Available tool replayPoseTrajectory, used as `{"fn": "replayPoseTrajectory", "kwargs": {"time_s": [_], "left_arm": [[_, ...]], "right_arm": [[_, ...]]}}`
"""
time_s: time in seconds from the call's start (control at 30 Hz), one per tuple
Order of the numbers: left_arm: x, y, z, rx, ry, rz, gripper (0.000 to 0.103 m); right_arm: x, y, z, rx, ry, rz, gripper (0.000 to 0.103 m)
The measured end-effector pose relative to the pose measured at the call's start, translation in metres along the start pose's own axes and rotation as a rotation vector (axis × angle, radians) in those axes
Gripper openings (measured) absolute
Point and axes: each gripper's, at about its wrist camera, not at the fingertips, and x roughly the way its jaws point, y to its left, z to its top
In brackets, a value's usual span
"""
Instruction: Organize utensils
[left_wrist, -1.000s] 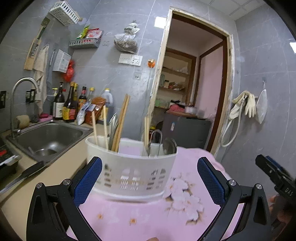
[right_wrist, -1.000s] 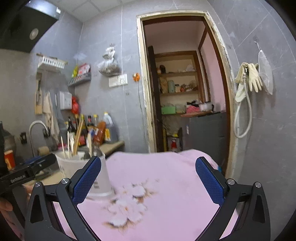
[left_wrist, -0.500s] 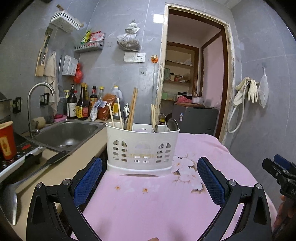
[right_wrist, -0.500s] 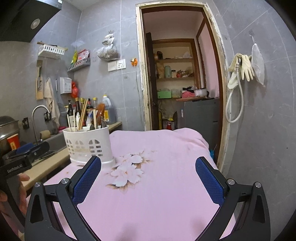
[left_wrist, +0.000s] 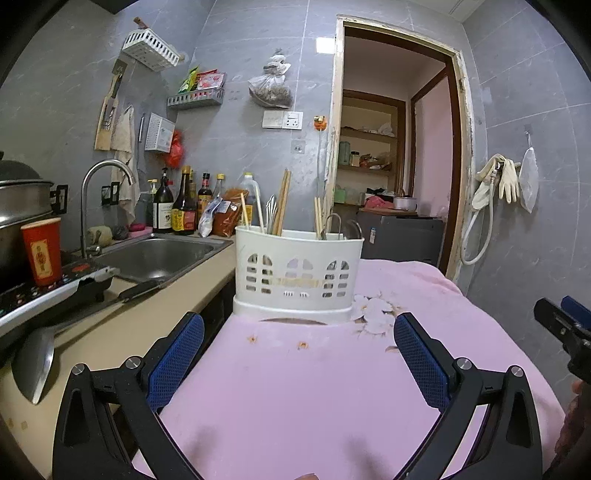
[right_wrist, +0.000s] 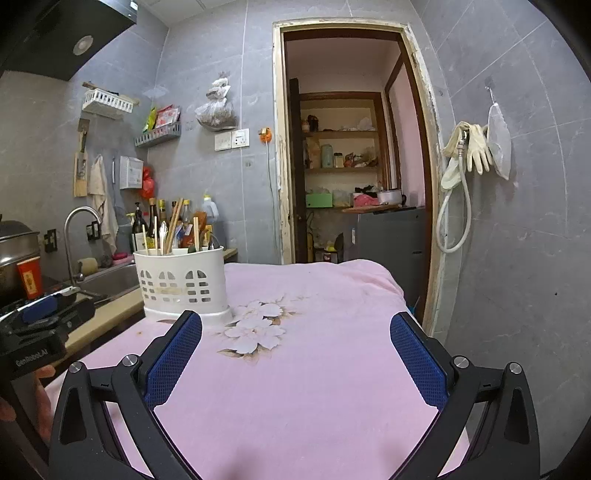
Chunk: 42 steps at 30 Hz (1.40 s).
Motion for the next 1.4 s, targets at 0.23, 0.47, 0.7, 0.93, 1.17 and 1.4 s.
{"fn": "replayPoseTrajectory", "kwargs": {"time_s": [0.23, 0.47, 0.7, 0.93, 1.17, 1.4], "left_arm": [[-0.003, 0.004, -0.005, -0.029, 0.001, 0.004, 0.101], [-0.01, -0.002, -0.005, -0.005, -0.038, 0.022, 0.101], [-0.011, -0.002, -0.005, -0.005, -0.043, 0.021, 0.101], [-0.012, -0.001, -0.005, -0.011, -0.039, 0.019, 0.101], [-0.013, 0.0, -0.004, -0.013, -0.041, 0.022, 0.101], [-0.013, 0.002, -0.003, -0.016, -0.044, 0.025, 0.101]], "right_arm": [[-0.01, 0.005, -0.006, -0.013, -0.04, -0.053, 0.103], [-0.011, 0.005, -0.009, -0.02, -0.048, -0.067, 0.103], [-0.01, 0.003, -0.009, -0.009, -0.042, -0.061, 0.103], [-0.009, 0.002, -0.01, -0.006, -0.042, -0.056, 0.103], [-0.009, 0.003, -0.01, -0.005, -0.041, -0.051, 0.103], [-0.009, 0.003, -0.011, 0.01, -0.031, -0.045, 0.103]]}}
